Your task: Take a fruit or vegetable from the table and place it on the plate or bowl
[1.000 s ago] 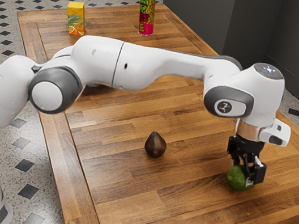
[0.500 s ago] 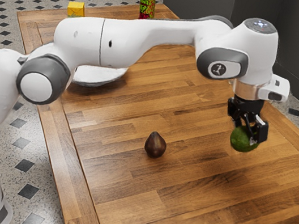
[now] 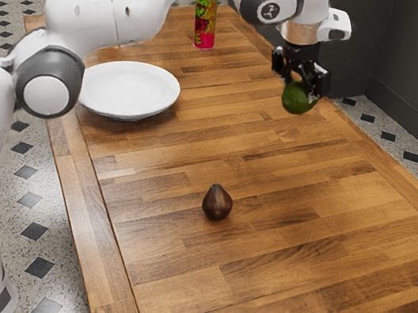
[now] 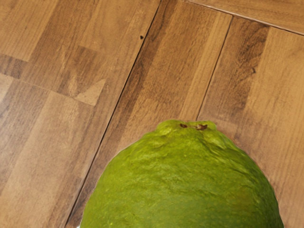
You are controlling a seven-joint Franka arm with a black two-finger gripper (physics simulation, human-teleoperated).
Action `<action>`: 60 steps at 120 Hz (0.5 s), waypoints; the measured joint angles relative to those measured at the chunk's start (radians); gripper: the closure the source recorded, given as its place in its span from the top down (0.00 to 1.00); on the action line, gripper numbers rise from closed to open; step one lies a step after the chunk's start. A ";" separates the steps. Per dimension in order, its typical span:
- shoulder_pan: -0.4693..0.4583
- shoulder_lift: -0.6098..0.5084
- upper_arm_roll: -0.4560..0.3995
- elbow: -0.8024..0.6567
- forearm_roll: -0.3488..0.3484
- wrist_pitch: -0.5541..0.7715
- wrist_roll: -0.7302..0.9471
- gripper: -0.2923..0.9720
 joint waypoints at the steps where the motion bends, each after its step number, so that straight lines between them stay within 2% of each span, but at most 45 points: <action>1: 0.000 -0.002 0.007 0.000 -0.002 -0.001 0.000 0.36; 30: 0.003 -0.036 0.211 -0.001 -0.066 -0.057 0.003 0.36; 60: 0.027 -0.068 0.337 -0.008 -0.129 -0.128 0.007 0.37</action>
